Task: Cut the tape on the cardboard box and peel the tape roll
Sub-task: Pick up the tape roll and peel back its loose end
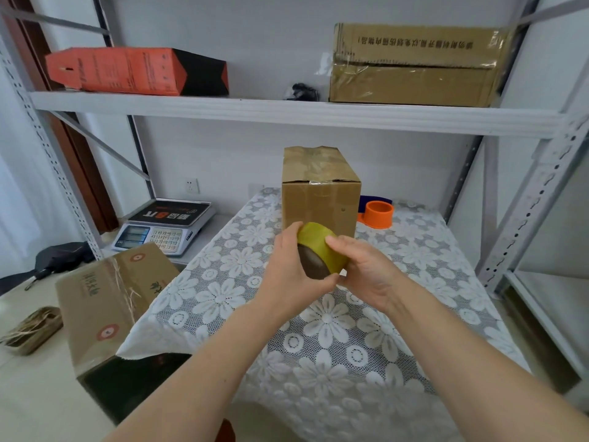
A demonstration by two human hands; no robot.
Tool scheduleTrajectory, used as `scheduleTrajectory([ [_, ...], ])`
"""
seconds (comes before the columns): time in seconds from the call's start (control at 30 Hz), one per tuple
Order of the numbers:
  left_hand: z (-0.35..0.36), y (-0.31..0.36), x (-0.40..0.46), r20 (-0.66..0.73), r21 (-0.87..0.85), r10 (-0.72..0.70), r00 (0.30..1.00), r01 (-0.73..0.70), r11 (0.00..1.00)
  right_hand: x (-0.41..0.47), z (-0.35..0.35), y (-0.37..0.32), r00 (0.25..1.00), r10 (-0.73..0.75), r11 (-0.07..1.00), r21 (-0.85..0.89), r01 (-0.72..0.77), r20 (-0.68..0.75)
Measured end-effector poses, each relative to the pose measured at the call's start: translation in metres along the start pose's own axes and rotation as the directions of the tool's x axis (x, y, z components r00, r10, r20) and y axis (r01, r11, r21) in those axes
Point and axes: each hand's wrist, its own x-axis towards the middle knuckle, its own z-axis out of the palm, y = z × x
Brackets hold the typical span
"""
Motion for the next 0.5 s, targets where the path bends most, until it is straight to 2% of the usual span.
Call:
scheduleTrajectory([
  [0.17, 0.004, -0.006, -0.001, -0.017, 0.168, 0.2, 0.98, -0.194, 0.967, 0.003, 0.011, -0.002, 0.999, -0.014, 0.999, -0.035, 0.012, -0.052],
  [0.3, 0.006, -0.009, 0.002, -0.044, 0.102, 0.227, 0.973, -0.222, 0.97, 0.004, 0.016, -0.001, 0.989, -0.04, 0.995, 0.081, 0.051, -0.14],
  [0.33, 0.005, -0.007, 0.002, -0.042, 0.025, 0.183, 0.982, -0.182, 0.983, 0.004, 0.017, -0.001, 0.988, -0.046, 0.991, 0.114, 0.063, -0.145],
  [0.4, 0.002, -0.003, 0.004, 0.009, -0.182, 0.014, 1.0, -0.012, 0.983, 0.002, 0.017, 0.0, 0.989, -0.047, 0.986, 0.155, 0.068, -0.138],
  [0.43, 0.0, -0.001, 0.005, 0.054, -0.291, -0.084, 0.995, 0.096, 0.952, 0.002, 0.017, 0.001, 0.99, -0.045, 0.984, 0.166, 0.068, -0.137],
  [0.5, -0.005, 0.001, 0.005, 0.162, -0.508, -0.247, 0.956, 0.295, 0.809, 0.001, 0.018, 0.002, 0.989, -0.058, 0.978, 0.192, 0.083, -0.136],
])
